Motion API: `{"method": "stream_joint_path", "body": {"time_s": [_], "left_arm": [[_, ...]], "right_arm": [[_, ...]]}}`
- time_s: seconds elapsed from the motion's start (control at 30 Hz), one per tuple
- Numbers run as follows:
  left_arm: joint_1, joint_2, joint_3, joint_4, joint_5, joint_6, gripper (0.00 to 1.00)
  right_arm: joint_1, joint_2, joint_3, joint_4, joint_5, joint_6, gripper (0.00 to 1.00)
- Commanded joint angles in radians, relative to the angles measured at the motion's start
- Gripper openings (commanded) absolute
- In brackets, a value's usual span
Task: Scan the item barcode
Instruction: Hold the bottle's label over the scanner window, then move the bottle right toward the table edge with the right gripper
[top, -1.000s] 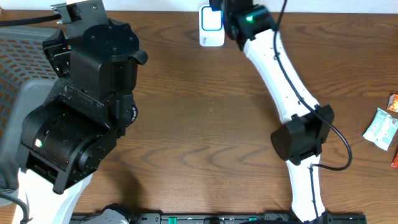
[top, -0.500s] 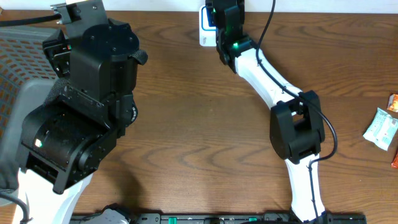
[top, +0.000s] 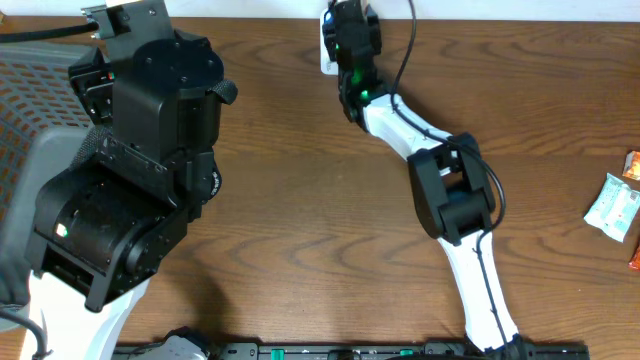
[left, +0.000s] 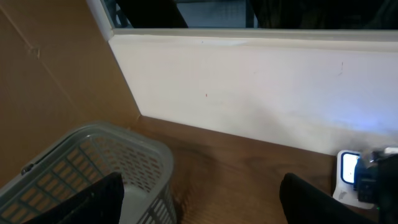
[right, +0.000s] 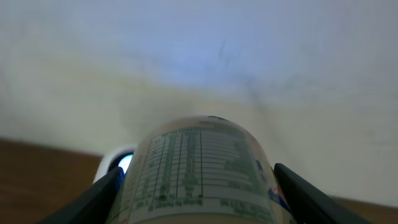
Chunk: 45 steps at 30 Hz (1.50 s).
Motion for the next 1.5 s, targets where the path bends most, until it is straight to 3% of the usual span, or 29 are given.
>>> {"method": "stream_joint_path", "body": {"time_s": [0.0, 0.47, 0.67, 0.8, 0.97, 1.13, 1.3, 1.47], "left_arm": [[0.002, -0.003, -0.005, -0.002, -0.020, 0.002, 0.80], [0.002, -0.003, -0.005, -0.002, -0.020, 0.002, 0.81], [0.002, -0.003, -0.005, -0.002, -0.020, 0.002, 0.80], [0.002, -0.003, -0.005, -0.002, -0.020, 0.002, 0.81], [0.002, -0.003, -0.005, -0.002, -0.020, 0.002, 0.80], [0.002, -0.003, -0.005, -0.002, -0.020, 0.002, 0.81], [0.002, -0.003, -0.005, -0.002, -0.020, 0.002, 0.81], [0.002, -0.003, -0.005, -0.002, -0.020, 0.002, 0.80]], "right_arm": [[0.024, -0.003, 0.002, 0.017, 0.008, -0.035, 0.47], [0.030, -0.066, 0.003, -0.034, 0.142, -0.058, 0.50], [0.018, -0.274, 0.003, -0.248, 0.174, -0.095, 0.52], [-0.027, -0.430, 0.003, -0.465, 0.174, -0.021, 0.53], [-0.174, -0.554, 0.003, -0.826, 0.120, 0.251, 0.52], [-0.375, -0.551, 0.002, -1.097, -0.046, 0.441, 0.54], [-0.566, -0.485, 0.002, -1.250, -0.210, 0.506, 0.54], [-0.713, -0.412, 0.002, -1.347, -0.250, 0.531, 0.52]]}}
